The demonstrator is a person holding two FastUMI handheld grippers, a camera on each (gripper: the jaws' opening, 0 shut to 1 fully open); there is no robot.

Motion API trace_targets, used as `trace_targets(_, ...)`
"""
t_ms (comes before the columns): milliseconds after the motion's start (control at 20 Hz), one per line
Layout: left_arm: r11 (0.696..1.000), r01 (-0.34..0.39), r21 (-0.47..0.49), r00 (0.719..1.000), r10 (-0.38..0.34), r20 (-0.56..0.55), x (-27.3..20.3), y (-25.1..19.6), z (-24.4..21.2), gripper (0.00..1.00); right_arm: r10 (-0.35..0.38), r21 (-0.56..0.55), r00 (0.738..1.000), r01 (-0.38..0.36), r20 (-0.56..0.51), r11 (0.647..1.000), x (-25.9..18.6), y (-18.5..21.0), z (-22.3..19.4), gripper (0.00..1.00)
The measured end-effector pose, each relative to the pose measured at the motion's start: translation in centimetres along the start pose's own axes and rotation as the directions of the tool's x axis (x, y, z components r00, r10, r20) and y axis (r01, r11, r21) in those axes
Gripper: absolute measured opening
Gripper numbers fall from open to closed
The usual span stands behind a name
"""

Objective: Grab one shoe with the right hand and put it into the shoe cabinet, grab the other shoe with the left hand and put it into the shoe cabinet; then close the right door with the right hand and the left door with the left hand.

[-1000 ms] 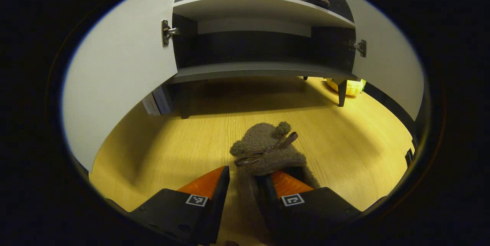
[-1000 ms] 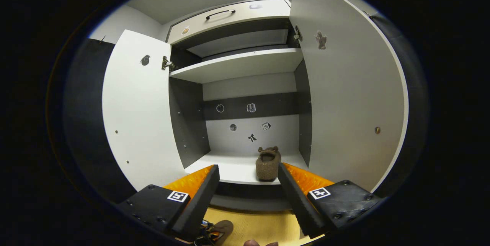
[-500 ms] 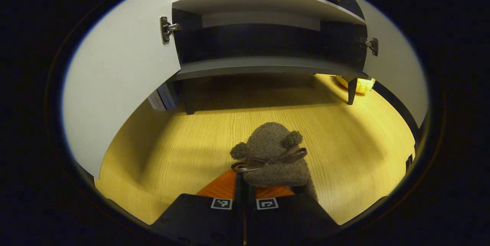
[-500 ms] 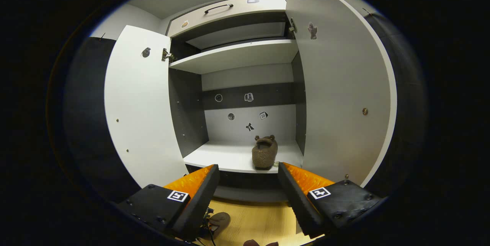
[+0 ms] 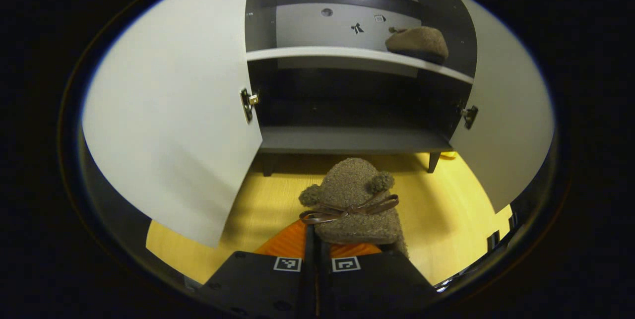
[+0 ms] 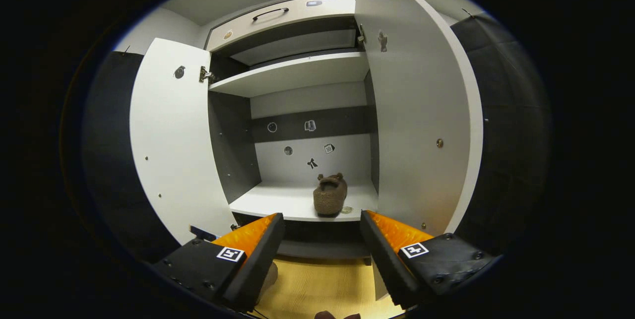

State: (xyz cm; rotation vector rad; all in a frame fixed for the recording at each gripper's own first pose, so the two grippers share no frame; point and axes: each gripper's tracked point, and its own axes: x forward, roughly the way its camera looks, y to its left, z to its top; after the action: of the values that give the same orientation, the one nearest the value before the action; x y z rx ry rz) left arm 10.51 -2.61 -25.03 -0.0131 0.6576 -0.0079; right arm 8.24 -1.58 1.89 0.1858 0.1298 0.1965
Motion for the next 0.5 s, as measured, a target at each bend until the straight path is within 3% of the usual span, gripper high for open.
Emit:
trace_targets(300,0.998,0.018,-0.060,0.992,-0.011,0.129,-4.6,-0.6,11.6,0.08,-0.021,-0.009,1.000,0.021,-0.002,1.000,-1.1,-0.6,-0.9,0.98)
trace_targets(500,0.997,-0.028,-0.072,0.980,0.042,0.196,-5.2,0.4,19.4,0.08,-0.035,0.000,0.999,0.035,-0.014,0.999,-1.8,-1.2,-1.7,0.98)
